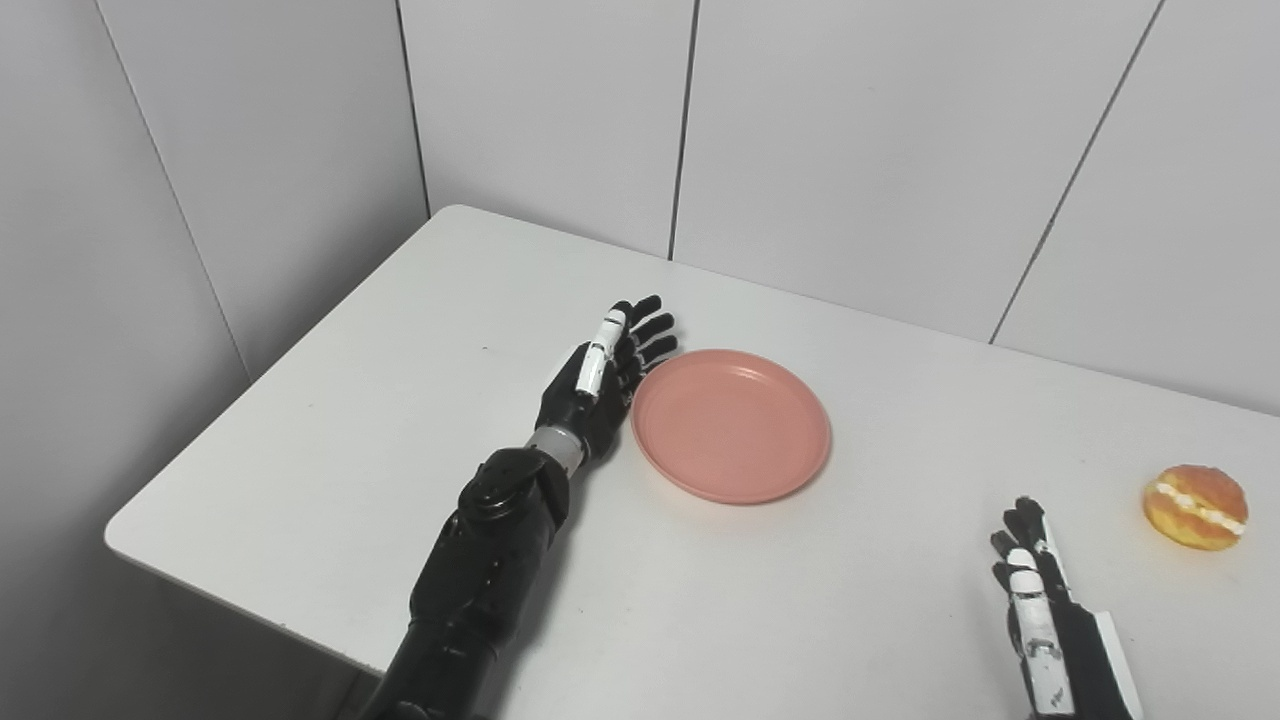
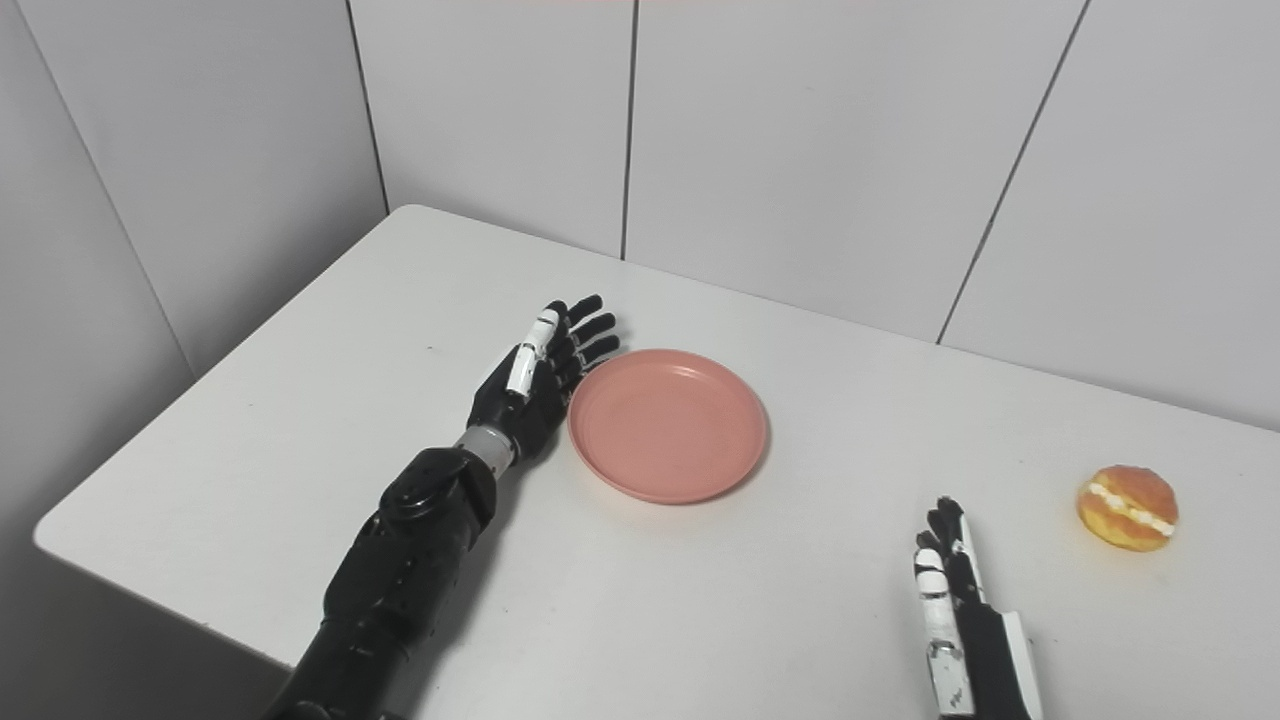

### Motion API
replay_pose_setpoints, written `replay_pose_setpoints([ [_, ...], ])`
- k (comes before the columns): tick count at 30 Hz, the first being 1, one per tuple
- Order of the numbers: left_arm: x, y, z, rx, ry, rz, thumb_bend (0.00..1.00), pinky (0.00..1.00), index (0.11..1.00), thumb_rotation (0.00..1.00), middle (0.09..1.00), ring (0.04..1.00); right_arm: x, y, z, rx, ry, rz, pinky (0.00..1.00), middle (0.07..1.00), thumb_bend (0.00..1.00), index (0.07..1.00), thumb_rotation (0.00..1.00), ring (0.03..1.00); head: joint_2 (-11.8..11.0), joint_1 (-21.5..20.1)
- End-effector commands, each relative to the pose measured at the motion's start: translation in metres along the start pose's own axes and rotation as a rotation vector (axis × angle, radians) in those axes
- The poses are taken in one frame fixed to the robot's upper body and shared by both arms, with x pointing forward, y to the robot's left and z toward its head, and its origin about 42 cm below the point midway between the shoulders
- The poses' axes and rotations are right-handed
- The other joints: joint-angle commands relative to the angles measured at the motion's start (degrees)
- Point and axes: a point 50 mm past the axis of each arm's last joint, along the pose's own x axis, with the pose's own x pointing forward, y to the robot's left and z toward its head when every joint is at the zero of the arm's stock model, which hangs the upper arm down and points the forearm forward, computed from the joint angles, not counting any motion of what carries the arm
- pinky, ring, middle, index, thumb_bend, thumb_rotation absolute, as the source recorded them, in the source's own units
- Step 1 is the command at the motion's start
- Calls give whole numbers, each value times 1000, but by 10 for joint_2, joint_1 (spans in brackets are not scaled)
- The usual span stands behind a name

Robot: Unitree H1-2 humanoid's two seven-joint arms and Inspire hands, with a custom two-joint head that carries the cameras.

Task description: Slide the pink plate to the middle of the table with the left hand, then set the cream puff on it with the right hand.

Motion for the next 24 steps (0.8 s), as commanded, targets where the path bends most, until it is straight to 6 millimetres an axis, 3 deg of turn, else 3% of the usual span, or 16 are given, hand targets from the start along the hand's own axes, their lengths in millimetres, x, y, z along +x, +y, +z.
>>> replay_pose_setpoints([
  [1, -3, -9, -11, -6, 69, -13, 361, 881, 873, 1000, 896, 892, 6, 2, 18, 2, -79, -13, 988, 985, 117, 995, 1000, 969, 0, 0],
  [16, -22, -53, -23, -22, 85, -132, 372, 909, 896, 1000, 918, 909, 8, 9, 23, 2, -68, -36, 992, 985, 136, 994, 1000, 966, 14, -42],
  [24, -37, -66, -28, -26, 80, -189, 382, 919, 904, 1000, 923, 914, 12, 12, 24, -31, -74, -43, 953, 972, 171, 983, 1000, 950, 25, -80],
])
